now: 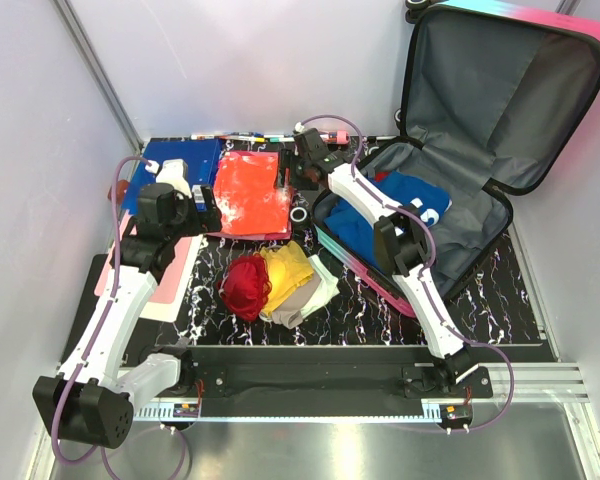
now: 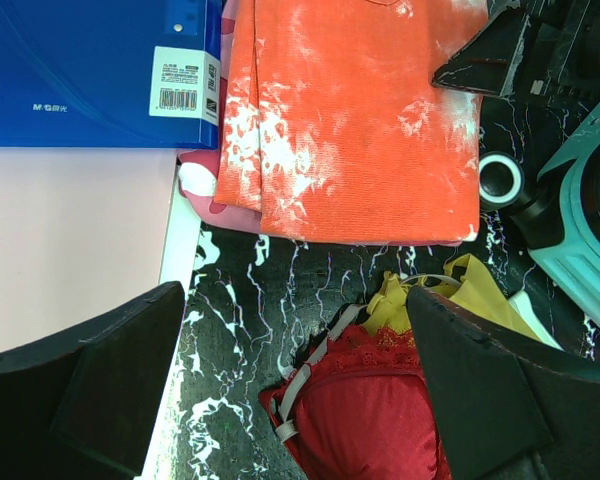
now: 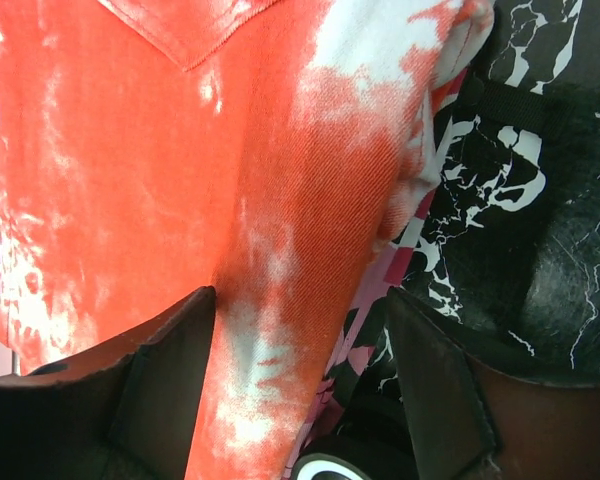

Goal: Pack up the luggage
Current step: Pick up the clothes from the corner of the board.

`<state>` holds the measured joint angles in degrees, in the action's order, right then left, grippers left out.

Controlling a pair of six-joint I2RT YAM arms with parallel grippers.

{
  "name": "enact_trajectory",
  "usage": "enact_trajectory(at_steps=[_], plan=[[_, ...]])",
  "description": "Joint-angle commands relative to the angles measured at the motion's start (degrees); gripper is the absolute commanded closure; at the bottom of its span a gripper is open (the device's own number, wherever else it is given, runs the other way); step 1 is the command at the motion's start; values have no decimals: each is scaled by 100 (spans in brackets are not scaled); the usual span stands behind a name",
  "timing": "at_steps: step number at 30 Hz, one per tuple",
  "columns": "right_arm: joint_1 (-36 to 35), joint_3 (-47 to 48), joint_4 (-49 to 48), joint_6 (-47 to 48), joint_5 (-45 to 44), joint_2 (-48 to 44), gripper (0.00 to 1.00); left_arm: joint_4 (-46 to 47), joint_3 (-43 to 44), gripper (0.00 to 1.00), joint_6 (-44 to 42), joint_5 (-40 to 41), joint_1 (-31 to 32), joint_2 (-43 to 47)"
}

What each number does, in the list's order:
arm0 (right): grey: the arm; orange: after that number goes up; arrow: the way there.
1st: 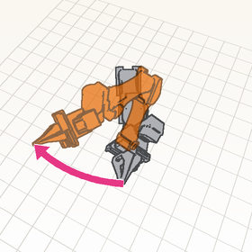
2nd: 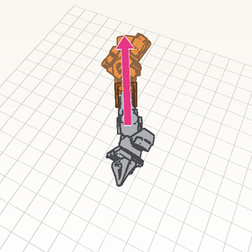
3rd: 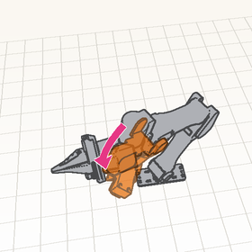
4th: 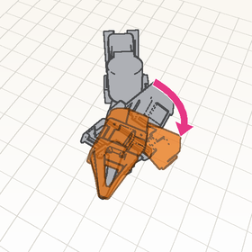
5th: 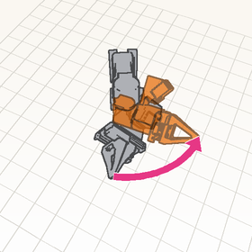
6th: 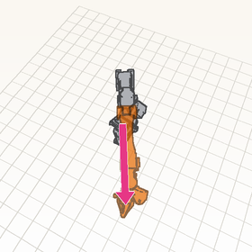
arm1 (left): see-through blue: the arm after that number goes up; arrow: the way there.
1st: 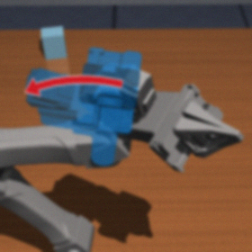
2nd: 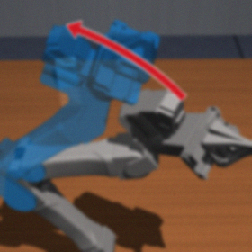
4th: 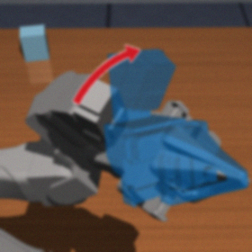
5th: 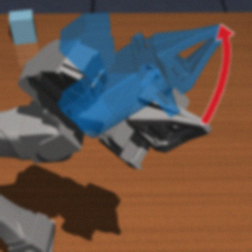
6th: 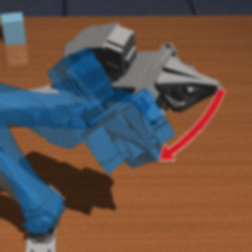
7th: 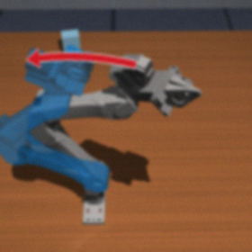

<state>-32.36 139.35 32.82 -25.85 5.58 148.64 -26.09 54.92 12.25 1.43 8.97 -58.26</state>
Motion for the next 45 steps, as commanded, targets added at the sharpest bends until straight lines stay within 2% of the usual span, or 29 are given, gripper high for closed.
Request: enact_trajectory(at_steps=[1,7,13,26,35,36,38,42,43,45], plan=[[-104,330,-65,-44,136,7,27,174,63,1,-39,-108,26,-10],[-166,435,-100,45,162,-2,34,165,63,1,-39,-108,26,-1],[-174,514,-118,-70,461,130,50,165,54,1,-39,-99,26,16],[-201,145,-30,-237,-136,-45,42,157,54,1,-39,-108,26,17],[-201,294,32,-307,48,165,39,165,63,1,-30,-108,26,16],[-201,338,32,-307,92,183,41,165,54,1,-21,-108,26,16],[-201,531,32,-307,276,262,51,165,63,1,-21,-108,26,16],[-209,918,32,-342,653,350,80,165,54,1,-21,-108,34,8],[-227,945,32,-342,681,315,90,165,63,1,-12,-108,34,8],[-262,945,23,-316,690,210,98,165,54,1,-12,-108,34,8]])
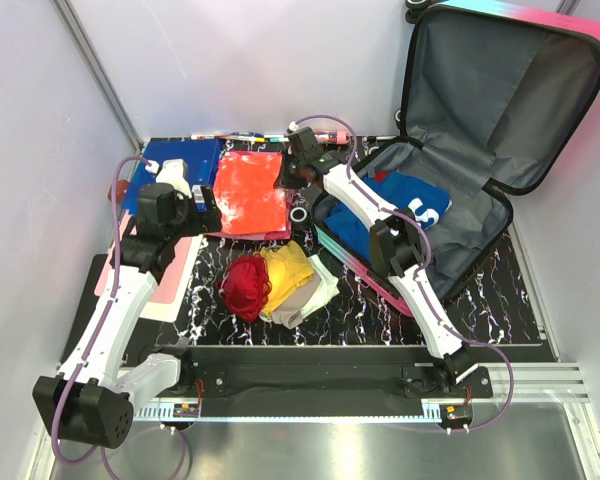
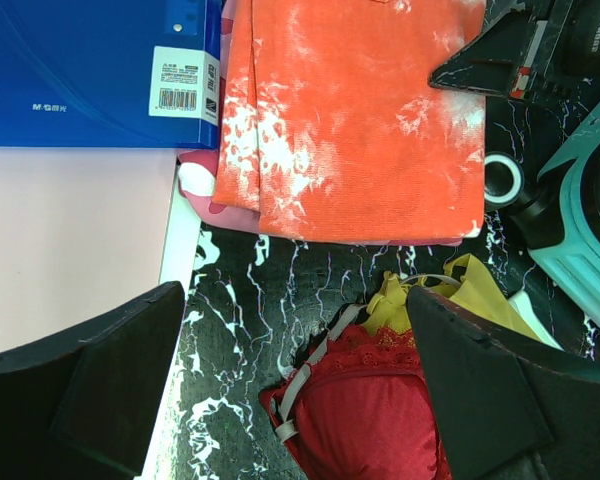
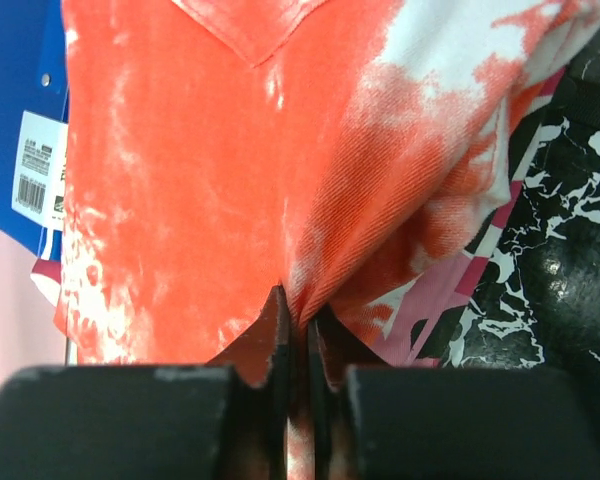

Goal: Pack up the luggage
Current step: Pick up the clothes from the corner of the board.

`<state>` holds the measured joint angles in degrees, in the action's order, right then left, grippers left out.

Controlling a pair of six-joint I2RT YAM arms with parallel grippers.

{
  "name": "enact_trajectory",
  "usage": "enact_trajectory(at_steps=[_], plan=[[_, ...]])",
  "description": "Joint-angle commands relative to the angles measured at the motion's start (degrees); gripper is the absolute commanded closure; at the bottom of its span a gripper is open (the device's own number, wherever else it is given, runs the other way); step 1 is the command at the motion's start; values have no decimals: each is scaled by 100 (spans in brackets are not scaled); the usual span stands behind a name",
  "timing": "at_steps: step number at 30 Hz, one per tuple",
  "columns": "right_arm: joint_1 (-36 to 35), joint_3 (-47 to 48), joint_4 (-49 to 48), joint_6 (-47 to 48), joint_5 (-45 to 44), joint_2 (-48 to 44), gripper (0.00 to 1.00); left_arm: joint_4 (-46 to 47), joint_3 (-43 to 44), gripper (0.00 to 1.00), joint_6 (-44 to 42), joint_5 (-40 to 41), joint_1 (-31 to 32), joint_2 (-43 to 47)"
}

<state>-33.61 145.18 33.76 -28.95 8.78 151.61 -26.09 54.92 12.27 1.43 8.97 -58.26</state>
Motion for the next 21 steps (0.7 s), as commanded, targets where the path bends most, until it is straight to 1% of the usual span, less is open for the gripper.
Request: enact_trajectory(at_steps=[1,14,21], plan=[[-164,370,-71,3,379,-131,100,165,54,1,-14,-108,34,-1],[-375,353,-185,3,160,-835,100,165,54,1,-6,-108,34,-54],[-428,151,-256,56,-86,-1160,100,165,63,1,-14,-108,34,-71]])
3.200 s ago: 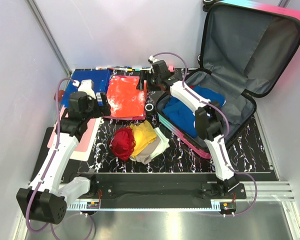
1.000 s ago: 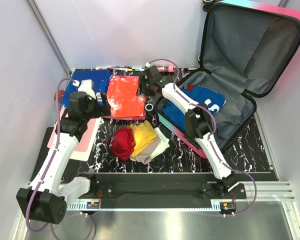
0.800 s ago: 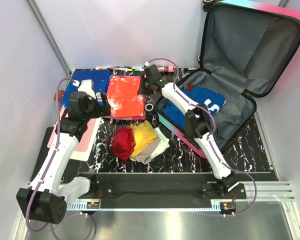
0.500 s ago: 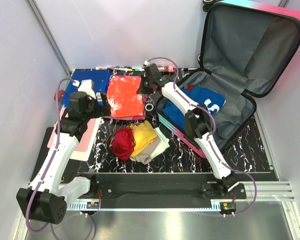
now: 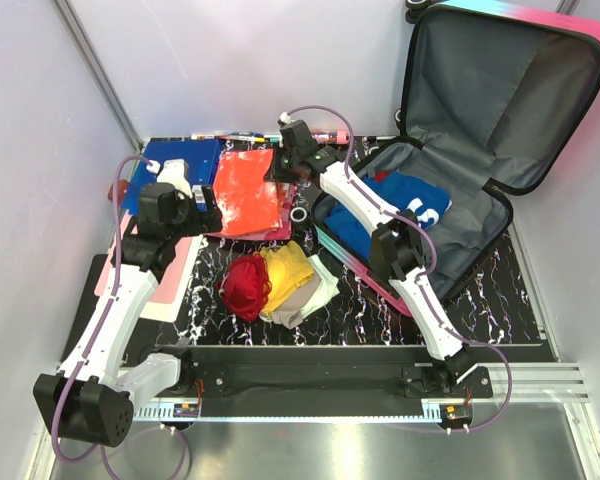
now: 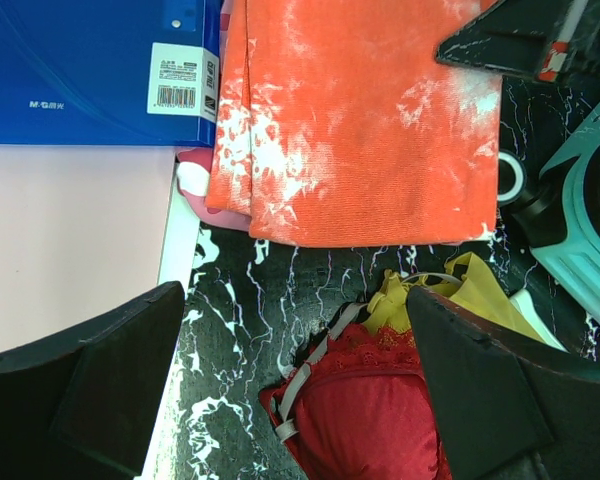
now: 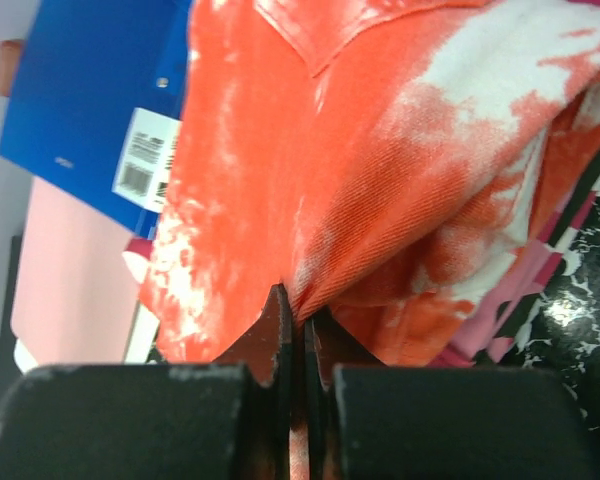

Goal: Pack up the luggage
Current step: Pick up the clothes from the corner of the board.

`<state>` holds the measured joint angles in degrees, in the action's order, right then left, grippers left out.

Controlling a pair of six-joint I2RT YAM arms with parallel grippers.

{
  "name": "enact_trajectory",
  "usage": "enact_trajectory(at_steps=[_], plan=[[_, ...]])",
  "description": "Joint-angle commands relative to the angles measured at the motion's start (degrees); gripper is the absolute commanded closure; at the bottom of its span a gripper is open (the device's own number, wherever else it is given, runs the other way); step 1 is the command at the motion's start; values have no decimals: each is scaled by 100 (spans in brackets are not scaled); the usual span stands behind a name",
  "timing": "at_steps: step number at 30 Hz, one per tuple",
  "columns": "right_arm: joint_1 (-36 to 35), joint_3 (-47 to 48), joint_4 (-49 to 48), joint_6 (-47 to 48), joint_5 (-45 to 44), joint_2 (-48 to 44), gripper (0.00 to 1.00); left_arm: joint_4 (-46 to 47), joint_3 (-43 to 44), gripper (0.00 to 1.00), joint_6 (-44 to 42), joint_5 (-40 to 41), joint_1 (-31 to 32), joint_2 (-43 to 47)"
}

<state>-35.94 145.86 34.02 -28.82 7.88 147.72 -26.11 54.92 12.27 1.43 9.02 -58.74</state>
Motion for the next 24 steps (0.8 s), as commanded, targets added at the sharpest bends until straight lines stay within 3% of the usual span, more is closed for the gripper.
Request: enact_trajectory(at_steps=[1,9,15,21,24], plan=[[-202,65,-291,60,-32,-797,100,167,54,1,-14,-108,30,-15],[-168,-304,-291,70,-454,-666,100,167,54,1,-23,-99,30,3],[-27,-866,-291,-89,-366,-709,71,167,63,1,-23,-108,39,20],[79,-1235,-291,-150,-454,-797,56,167,63,1,-14,-108,39,29],[123,-1315,-291,-194,-445,-789,53,176,54,1,-6,-108,30,12]])
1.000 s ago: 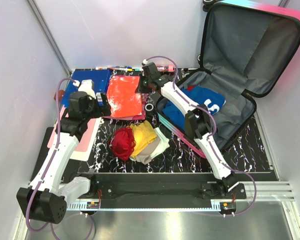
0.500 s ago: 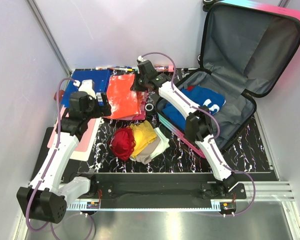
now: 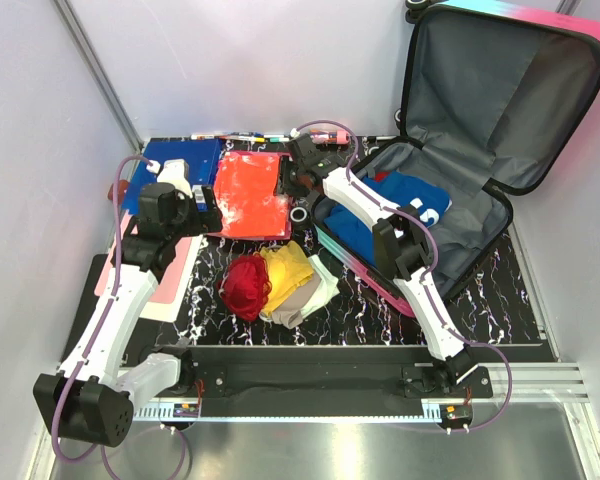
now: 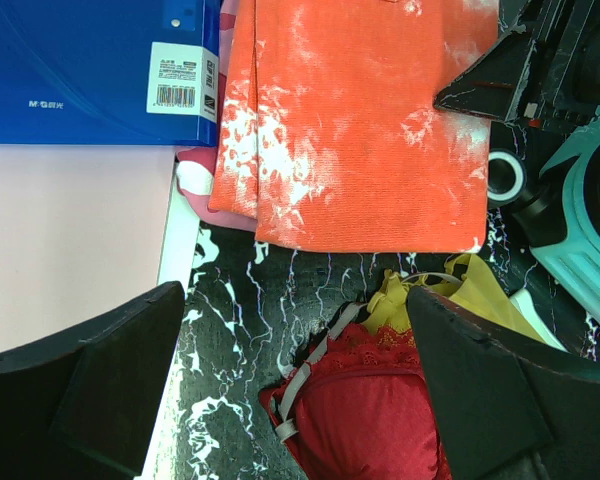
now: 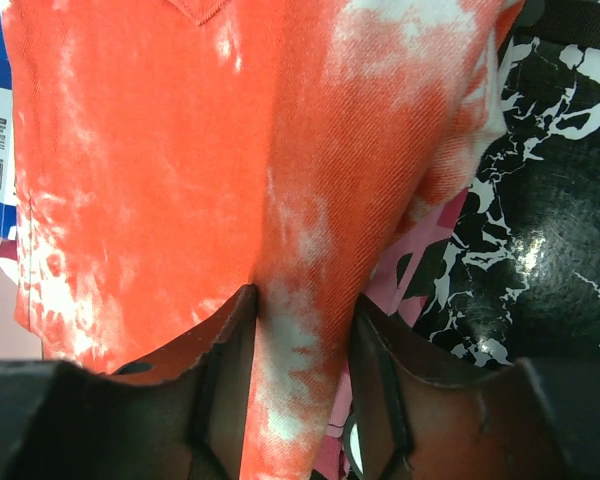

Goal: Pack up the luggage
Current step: Pick up the clothes from the corner of the board.

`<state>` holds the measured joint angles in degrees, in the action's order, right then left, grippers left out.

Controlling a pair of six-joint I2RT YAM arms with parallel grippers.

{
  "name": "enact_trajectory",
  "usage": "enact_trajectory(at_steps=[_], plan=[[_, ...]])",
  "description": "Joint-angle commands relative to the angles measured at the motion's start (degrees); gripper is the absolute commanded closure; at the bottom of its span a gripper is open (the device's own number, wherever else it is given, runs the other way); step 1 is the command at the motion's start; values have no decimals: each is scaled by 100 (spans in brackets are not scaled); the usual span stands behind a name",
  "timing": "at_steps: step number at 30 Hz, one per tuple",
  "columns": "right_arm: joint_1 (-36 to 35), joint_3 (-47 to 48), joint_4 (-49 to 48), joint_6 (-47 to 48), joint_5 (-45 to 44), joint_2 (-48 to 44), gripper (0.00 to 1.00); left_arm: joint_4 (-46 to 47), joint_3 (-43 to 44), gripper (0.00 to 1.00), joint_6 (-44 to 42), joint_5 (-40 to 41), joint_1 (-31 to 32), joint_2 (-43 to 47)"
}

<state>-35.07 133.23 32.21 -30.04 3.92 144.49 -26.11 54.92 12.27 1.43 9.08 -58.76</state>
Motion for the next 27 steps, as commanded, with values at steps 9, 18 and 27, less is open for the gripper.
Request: enact_trajectory(at_steps=[9,18,27], plan=[[88,-157,-109,-98,-23,-430,46,176,63,1,3,-108,23,-48],[114,10,-144,-247,223,-175,45,167,63,1,12,-108,32,-65],[123,177,-144,-318,249,80,42,167,63,1,21,-108,23,-39]])
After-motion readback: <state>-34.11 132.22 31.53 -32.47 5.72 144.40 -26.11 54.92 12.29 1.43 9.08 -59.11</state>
